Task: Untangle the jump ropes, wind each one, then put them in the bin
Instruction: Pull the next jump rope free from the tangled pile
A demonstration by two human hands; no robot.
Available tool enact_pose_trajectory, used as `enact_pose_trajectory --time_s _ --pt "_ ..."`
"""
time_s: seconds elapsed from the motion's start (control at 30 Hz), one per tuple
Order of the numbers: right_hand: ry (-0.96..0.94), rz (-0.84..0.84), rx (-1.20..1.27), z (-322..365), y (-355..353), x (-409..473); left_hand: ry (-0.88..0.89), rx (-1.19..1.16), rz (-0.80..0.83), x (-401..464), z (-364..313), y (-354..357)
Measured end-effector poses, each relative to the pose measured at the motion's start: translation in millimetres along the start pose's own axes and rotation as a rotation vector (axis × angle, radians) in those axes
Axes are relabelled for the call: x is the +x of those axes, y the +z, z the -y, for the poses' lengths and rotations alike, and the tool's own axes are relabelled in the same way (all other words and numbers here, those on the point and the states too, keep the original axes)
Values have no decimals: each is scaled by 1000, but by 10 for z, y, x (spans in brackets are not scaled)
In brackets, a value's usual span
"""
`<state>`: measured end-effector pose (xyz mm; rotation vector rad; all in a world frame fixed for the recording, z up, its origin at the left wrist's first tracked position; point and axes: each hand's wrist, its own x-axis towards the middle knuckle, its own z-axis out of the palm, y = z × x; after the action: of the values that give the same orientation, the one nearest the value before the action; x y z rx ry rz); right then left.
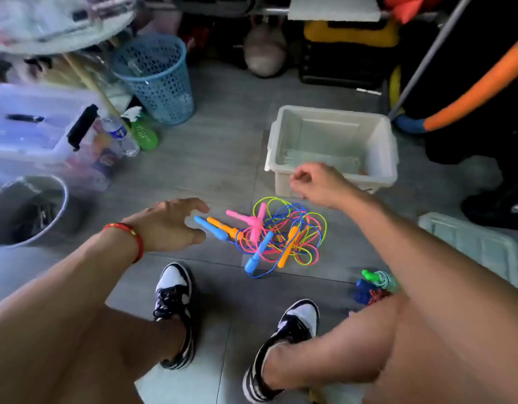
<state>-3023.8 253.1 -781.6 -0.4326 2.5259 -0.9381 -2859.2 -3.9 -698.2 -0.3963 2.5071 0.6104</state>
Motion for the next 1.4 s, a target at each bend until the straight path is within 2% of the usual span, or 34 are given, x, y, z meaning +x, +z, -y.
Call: enact_pose_trajectory --time_s 0.1,0.2,0.27,0.37,0.43,0.6,0.77,0.87,1.0,1.07,1.1,1.17,1.23,1.3,1.4 --pt "161 239 -262 -309 874 193 0 49 17 177 189 -2" --pt "402 308 -304 -760 1614 145 -19 158 -12 296 297 46" --pt "559 240 -212 -1034 2034 71 -46 197 -1 349 318 60" --pt "795 -29 49 -1165 2380 -27 -2 210 -46 415 286 79" --pt "882 -127 156 -1222 2550 -25 41 235 -79 435 248 82" --pt "947 -224 449 -1591 2895 86 70 269 -36 438 251 29" --pt "966 -309 736 -908 2408 -133 82 237 16 454 200 -20" --pt "826 -378 825 -601 2128 -347 107 155 81 455 93 -34" --pt "384 -273 804 119 1757 -651 160 14 76 524 -132 44" --pt "179 -210 758 469 1627 -802 128 -53 26 546 -237 89" --pt "95 -190 719 615 1583 -892 96 -124 1 545 -278 105" --pt "-60 -154 608 844 1498 -1087 71 -434 -14 515 -338 138" --pt "-138 -98 489 911 1400 -1246 150 -644 -41 407 -388 158" --pt "-155 -114 389 919 1233 -1338 287 -593 -43 285 -364 167" --pt "-64 -382 512 746 984 -1168 427 -366 -145 107 -187 117"
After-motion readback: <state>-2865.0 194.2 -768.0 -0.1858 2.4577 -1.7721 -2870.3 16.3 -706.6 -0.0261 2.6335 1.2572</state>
